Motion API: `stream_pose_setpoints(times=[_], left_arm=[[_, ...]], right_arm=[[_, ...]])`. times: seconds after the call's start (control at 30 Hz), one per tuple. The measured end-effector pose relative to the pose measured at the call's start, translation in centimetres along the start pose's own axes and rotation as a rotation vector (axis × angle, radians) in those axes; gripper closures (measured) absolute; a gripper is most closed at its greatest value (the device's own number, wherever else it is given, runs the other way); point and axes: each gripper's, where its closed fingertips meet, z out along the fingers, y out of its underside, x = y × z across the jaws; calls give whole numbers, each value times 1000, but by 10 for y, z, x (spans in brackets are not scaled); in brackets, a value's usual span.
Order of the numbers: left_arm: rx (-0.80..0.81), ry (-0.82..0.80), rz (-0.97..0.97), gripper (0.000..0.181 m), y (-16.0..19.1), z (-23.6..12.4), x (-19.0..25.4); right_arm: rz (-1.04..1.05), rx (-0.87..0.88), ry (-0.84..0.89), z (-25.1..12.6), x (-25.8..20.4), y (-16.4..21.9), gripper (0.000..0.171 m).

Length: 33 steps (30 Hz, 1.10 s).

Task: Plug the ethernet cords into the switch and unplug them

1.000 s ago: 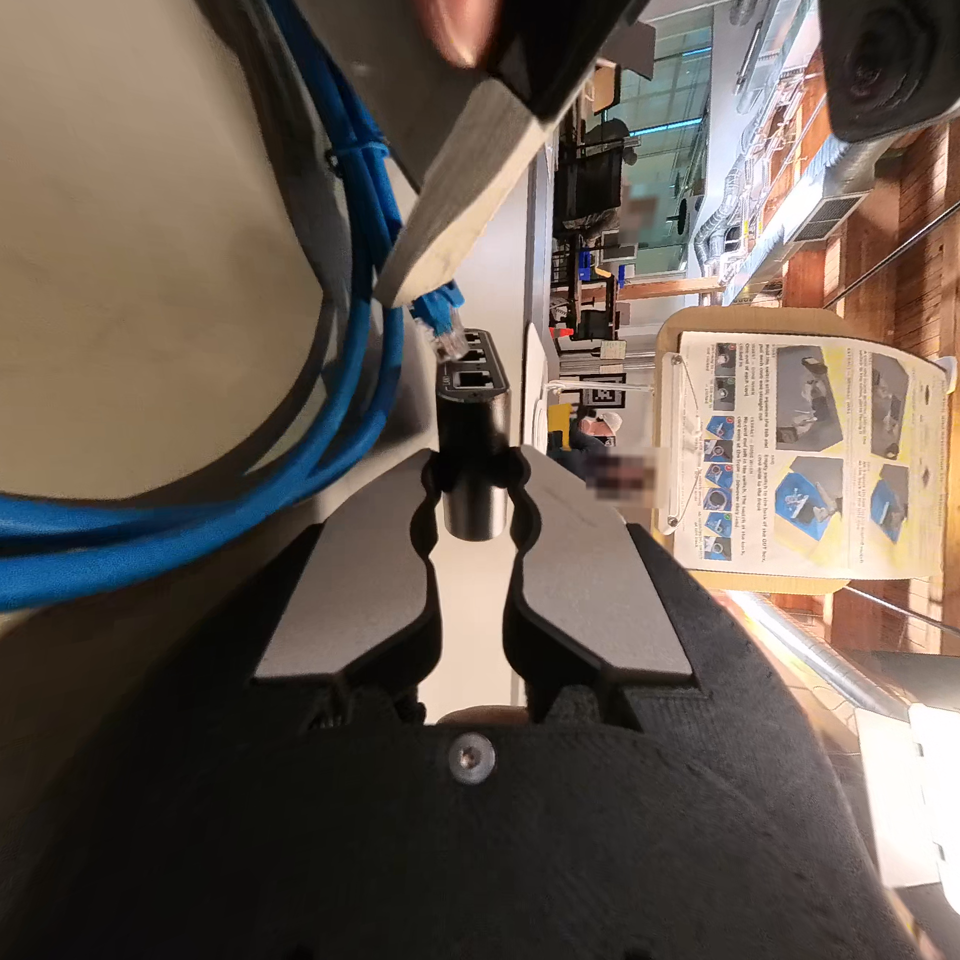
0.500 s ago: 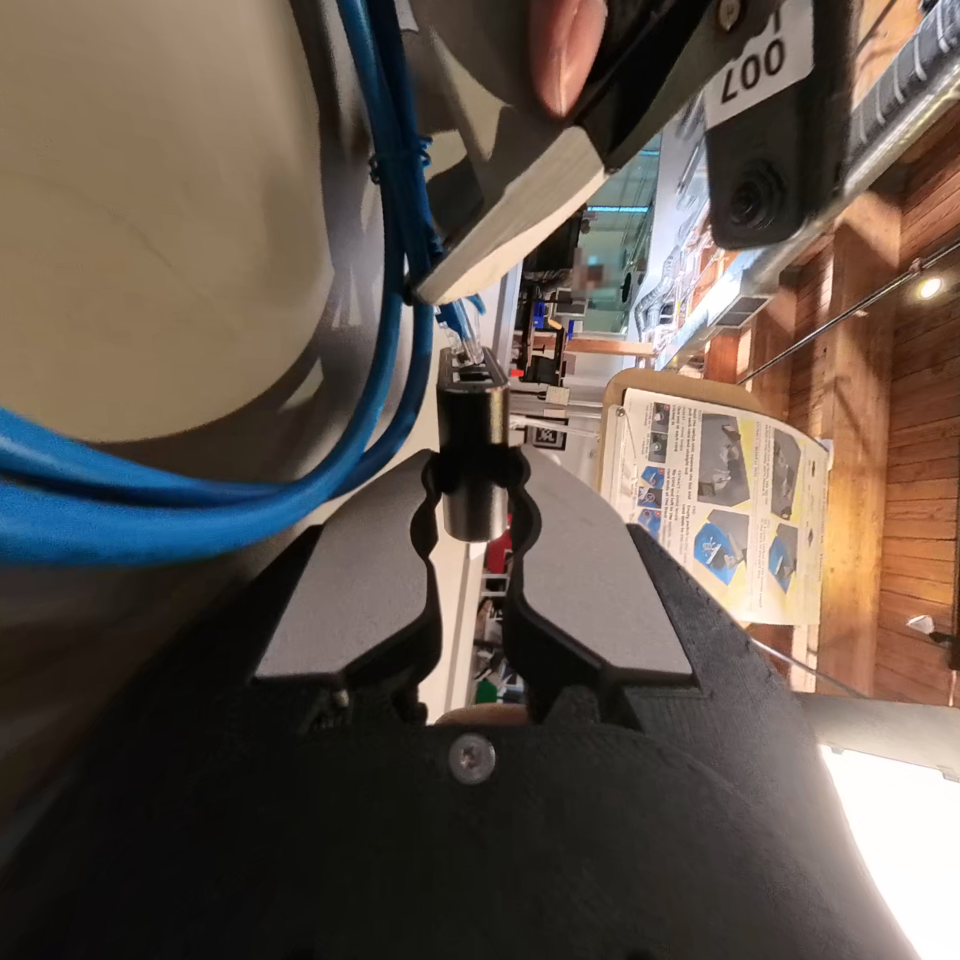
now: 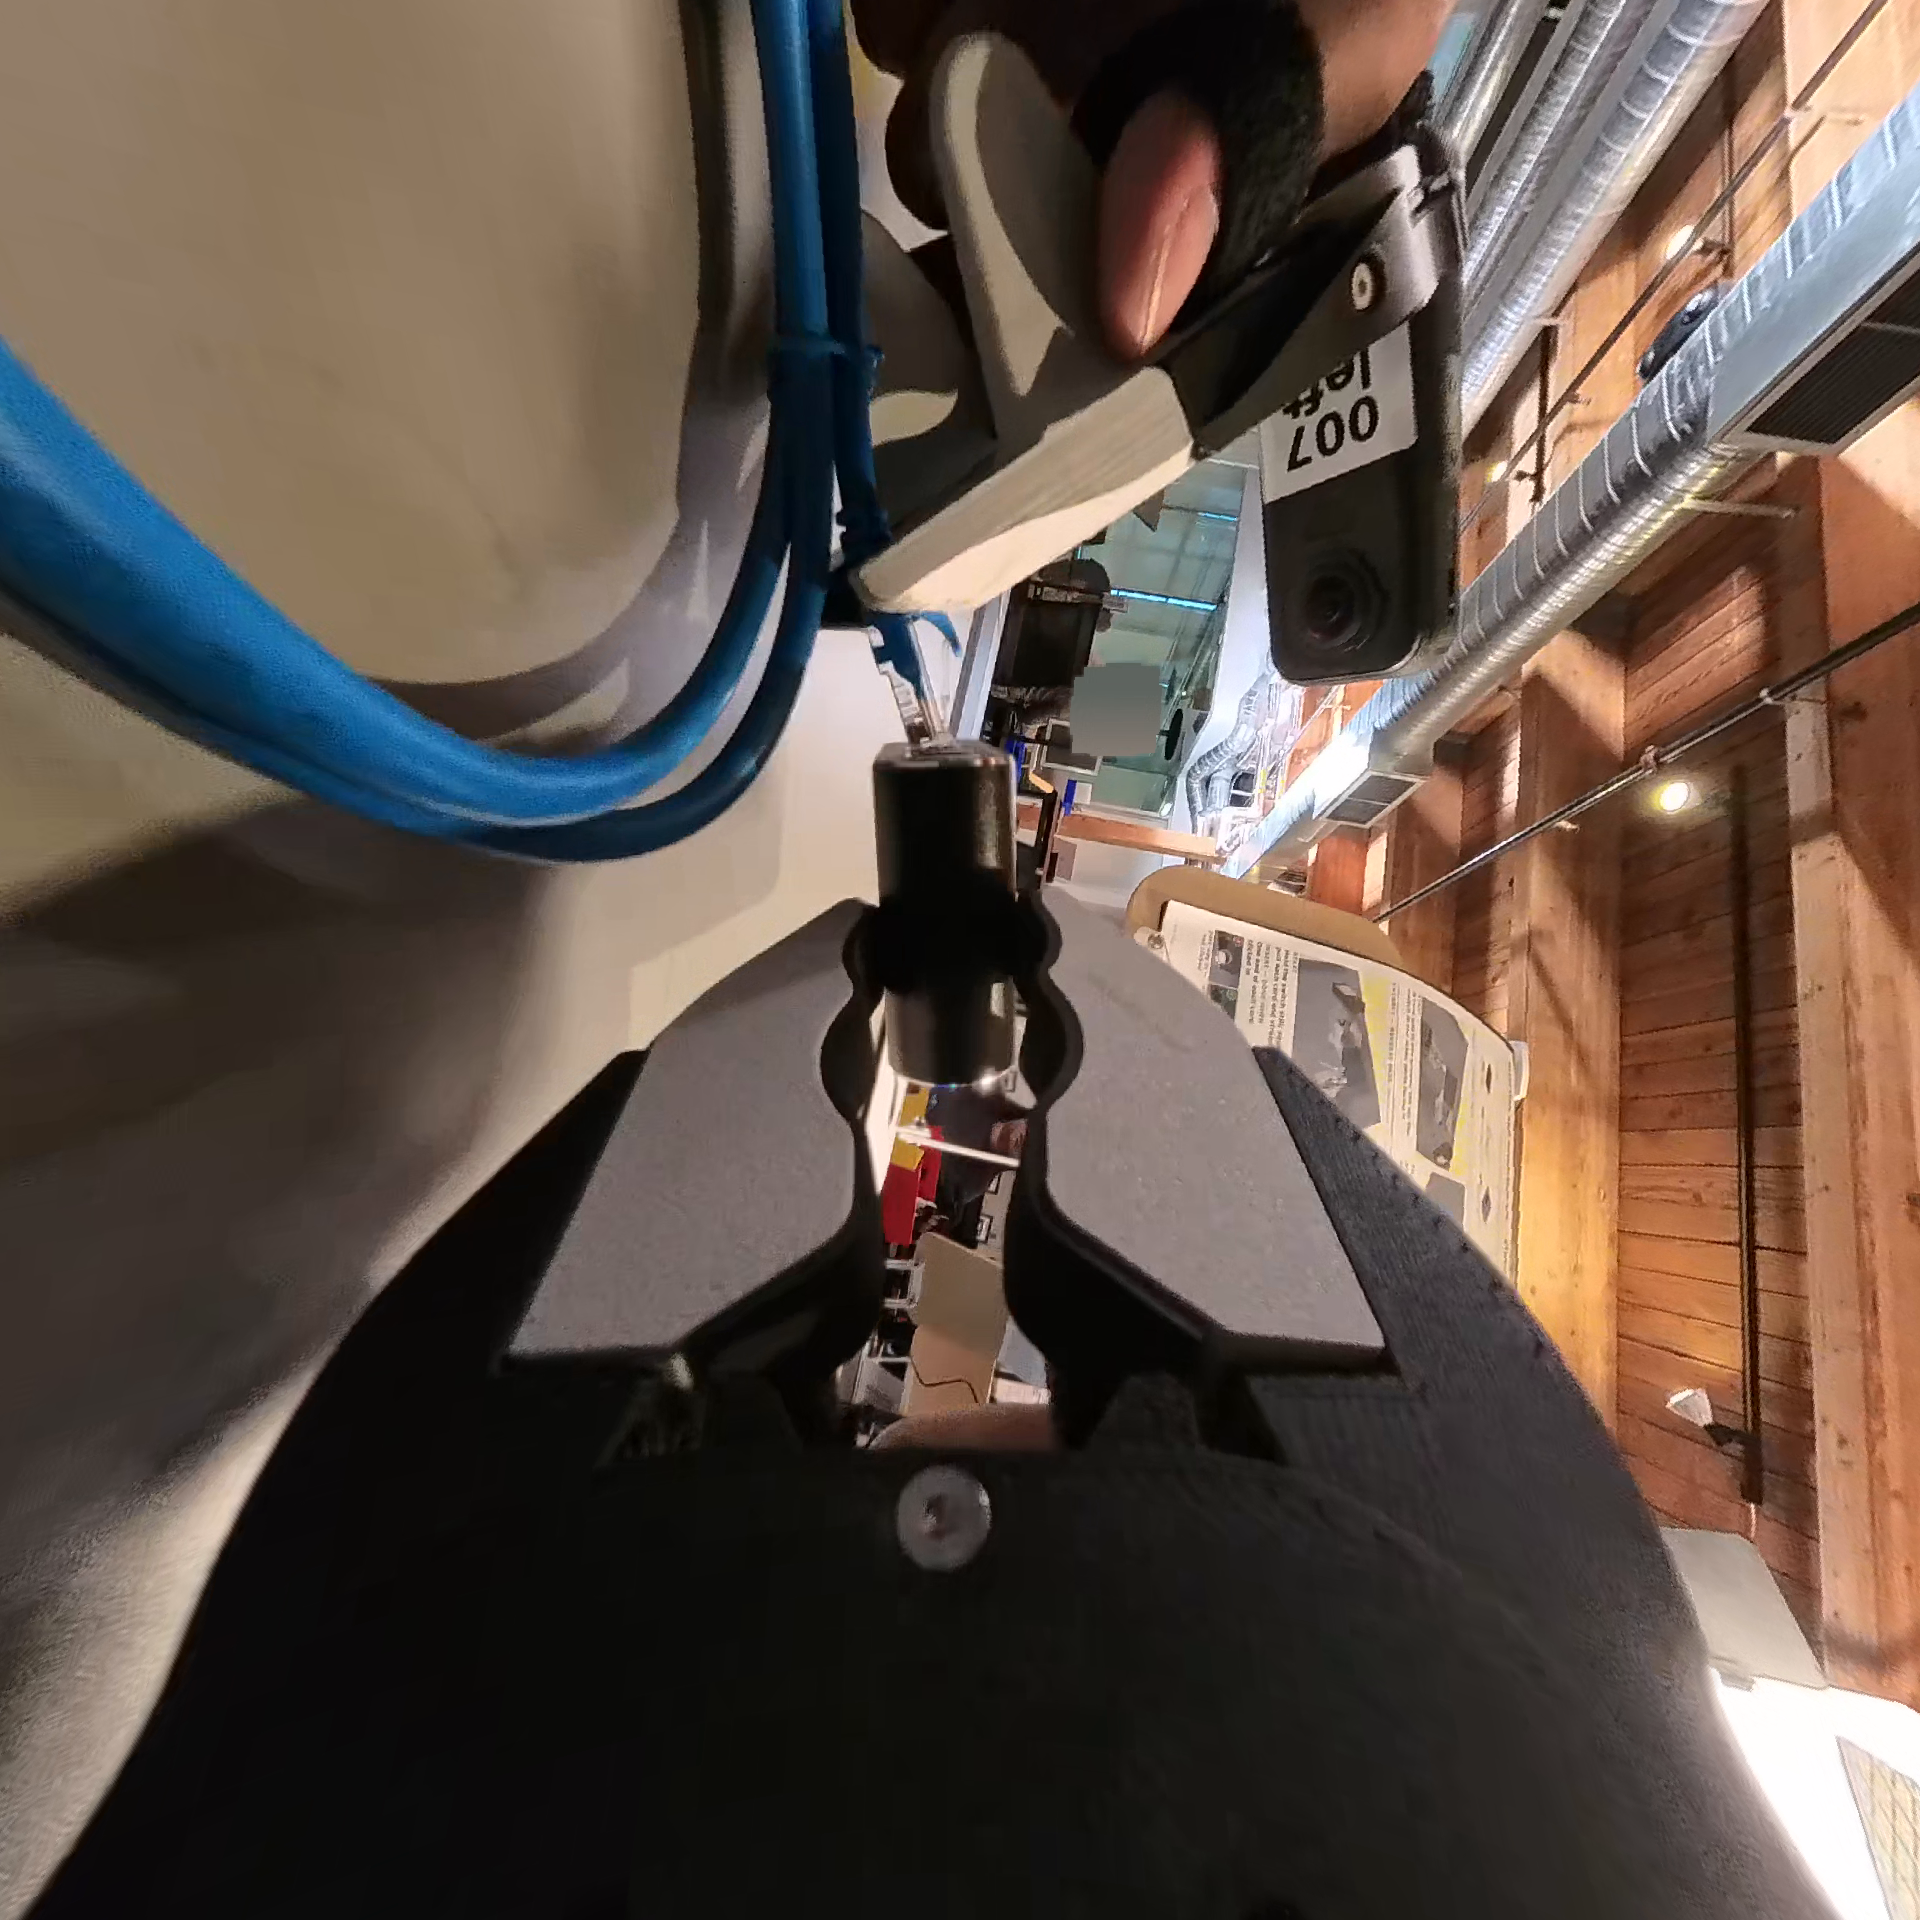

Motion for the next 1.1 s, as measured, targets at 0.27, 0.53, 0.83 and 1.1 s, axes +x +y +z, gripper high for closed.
stream_pose_setpoints(times=[0.27, 0.53, 0.83, 1.1], left_arm=[[-28, 13, 16, 165, 5, 0, 3], [-32, 20, 16, 165, 6, -1, 4], [-39, 36, 20, 165, 7, 0, 6], [-80, 75, 55, 166, 14, 1, 14]], right_arm=[[-24, 32, -15, -3, -2, -6, 147], [-62, 31, -1, -4, -1, -7, 147], [-131, 41, 7, -7, -1, -11, 147], [-143, 111, -3, -14, 1, -21, 147]])
